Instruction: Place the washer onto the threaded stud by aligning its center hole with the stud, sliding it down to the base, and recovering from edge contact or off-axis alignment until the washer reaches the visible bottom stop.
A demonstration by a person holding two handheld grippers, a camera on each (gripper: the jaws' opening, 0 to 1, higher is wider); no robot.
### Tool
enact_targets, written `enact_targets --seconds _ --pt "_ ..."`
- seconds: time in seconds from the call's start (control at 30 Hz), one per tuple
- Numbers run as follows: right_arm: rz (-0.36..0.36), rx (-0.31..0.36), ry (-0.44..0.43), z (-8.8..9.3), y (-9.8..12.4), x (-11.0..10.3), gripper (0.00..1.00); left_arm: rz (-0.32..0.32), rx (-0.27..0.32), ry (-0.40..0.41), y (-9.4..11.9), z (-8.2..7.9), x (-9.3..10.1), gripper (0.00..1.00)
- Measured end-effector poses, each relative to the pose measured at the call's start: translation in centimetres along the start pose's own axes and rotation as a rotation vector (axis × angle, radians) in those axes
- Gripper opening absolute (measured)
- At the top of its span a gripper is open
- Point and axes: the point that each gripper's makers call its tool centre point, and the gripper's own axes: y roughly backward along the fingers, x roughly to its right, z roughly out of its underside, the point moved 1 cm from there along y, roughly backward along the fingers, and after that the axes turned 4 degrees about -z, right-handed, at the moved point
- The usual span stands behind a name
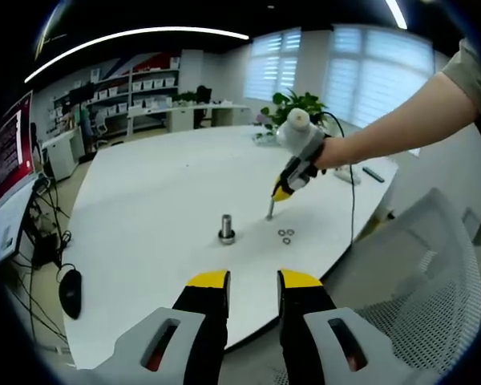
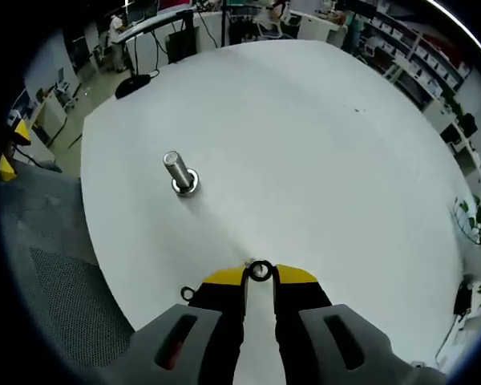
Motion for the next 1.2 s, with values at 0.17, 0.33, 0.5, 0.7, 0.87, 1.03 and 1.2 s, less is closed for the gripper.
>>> enact_targets --seconds 0.17,0.33,0.5,0.7,0.87,1.03,1.2 --pt "-0.011 -0.007 0.014 -0.1 -0.4 -0.2 0.15 -0.003 -0.001 0.002 0.0 0.0 -0.1 0.21" --pt "-0.018 -0.024 0.021 0.0 -0.9 -0.3 0.15 -0.006 -0.004 0.003 0.0 0.1 -0.1 0.21" --pt "-0.028 -0.047 0.028 0.5 -1.7 -0.5 0.15 -0.008 -0.007 0.004 -0.1 0.1 -0.2 0.21" --pt "-0.038 -0.071 0.039 0.9 -2.4 -0.4 0.15 -0.019 -0.001 0.012 0.0 0.0 -0.4 0.21" --pt "-0.047 -0.097 0.037 1.3 -3.3 -0.4 0.15 -0.021 -0.001 0.01 0.0 0.0 -0.4 0.21" --pt "-0.058 -0.112 0.016 1.8 -4.1 -0.5 0.15 -0.03 -0.012 0.018 -0.1 0.3 -0.6 0.21" --pt "-0.06 -0.132 0.007 2.5 -4.6 -0.6 0.15 -0.028 -0.01 0.017 0.0 0.2 -0.5 0.21"
